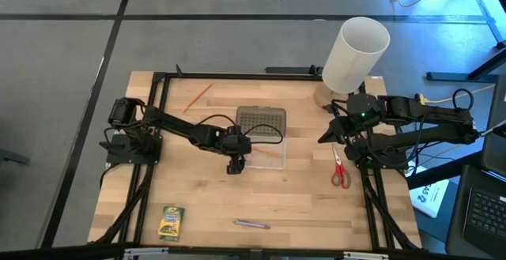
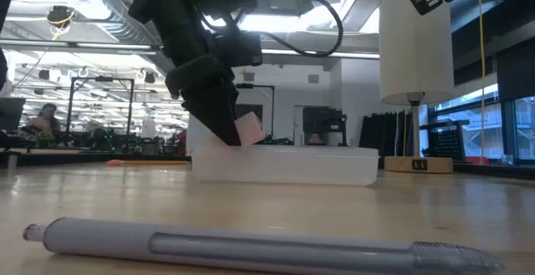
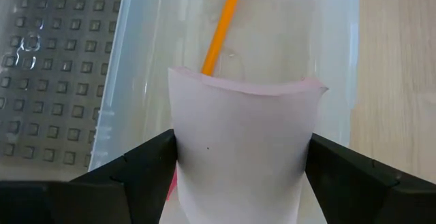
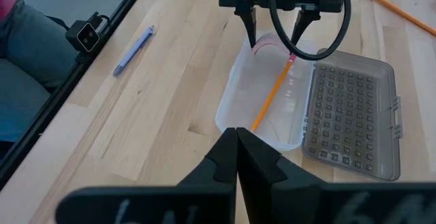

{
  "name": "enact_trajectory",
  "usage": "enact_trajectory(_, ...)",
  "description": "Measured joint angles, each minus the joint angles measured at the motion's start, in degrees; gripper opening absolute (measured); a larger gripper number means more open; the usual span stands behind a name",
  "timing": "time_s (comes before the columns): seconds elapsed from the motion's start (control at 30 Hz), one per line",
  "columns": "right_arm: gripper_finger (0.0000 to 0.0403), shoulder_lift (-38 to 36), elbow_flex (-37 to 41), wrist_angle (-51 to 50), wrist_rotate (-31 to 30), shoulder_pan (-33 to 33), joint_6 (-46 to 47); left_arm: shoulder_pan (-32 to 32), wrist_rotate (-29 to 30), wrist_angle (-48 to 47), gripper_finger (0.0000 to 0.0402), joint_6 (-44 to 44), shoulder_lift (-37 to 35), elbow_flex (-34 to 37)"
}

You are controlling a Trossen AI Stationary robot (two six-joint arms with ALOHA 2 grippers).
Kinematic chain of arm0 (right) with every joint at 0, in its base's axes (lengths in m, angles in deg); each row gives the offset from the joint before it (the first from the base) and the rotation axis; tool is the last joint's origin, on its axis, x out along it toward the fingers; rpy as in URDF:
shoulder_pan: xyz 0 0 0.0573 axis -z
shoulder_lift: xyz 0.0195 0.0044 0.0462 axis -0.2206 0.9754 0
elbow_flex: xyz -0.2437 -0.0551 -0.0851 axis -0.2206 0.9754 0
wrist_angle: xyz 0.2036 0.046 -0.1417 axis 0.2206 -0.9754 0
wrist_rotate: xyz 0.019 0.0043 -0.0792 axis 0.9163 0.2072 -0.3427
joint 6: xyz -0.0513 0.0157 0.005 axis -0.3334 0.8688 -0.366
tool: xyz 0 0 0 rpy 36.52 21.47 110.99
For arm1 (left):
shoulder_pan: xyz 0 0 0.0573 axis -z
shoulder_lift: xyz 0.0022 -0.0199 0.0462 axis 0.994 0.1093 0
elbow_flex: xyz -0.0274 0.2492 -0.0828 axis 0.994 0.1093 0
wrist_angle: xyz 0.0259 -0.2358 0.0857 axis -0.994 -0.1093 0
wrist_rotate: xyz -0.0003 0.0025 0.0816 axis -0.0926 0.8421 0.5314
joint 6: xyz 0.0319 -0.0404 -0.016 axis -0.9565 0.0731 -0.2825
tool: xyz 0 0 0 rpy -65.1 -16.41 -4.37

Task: Pack school essentials
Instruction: Put the pink sticky notes into the supply box, then put the red scissors into the supply box

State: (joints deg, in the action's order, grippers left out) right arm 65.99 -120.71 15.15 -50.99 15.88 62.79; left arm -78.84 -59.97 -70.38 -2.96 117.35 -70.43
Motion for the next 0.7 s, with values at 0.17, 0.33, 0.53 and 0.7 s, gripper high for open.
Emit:
enact_trajectory(0.17, 0.0012, -0.01, 0.00, 0.00, 0.00, 0.00, 0.00, 0.00, 0.12, -0.02, 0.0328, 0.02, 0.00, 0.00)
enact_trajectory(0.33, 0.0012, -0.01, 0.00, 0.00, 0.00, 0.00, 0.00, 0.00, 1.36, -0.02, 0.0387, 0.04, 0.00, 0.00)
enact_trajectory(0.53, 0.0012, -0.01, 0.00, 0.00, 0.00, 0.00, 0.00, 0.02, 1.36, -0.01, 0.0397, 0.86, 0.00, 0.00)
enact_trajectory(0.7, 0.0012, -0.01, 0.00, 0.00, 0.00, 0.00, 0.00, 0.00, 1.35, 0.00, 0.0396, 3.04, -0.47, 0.00)
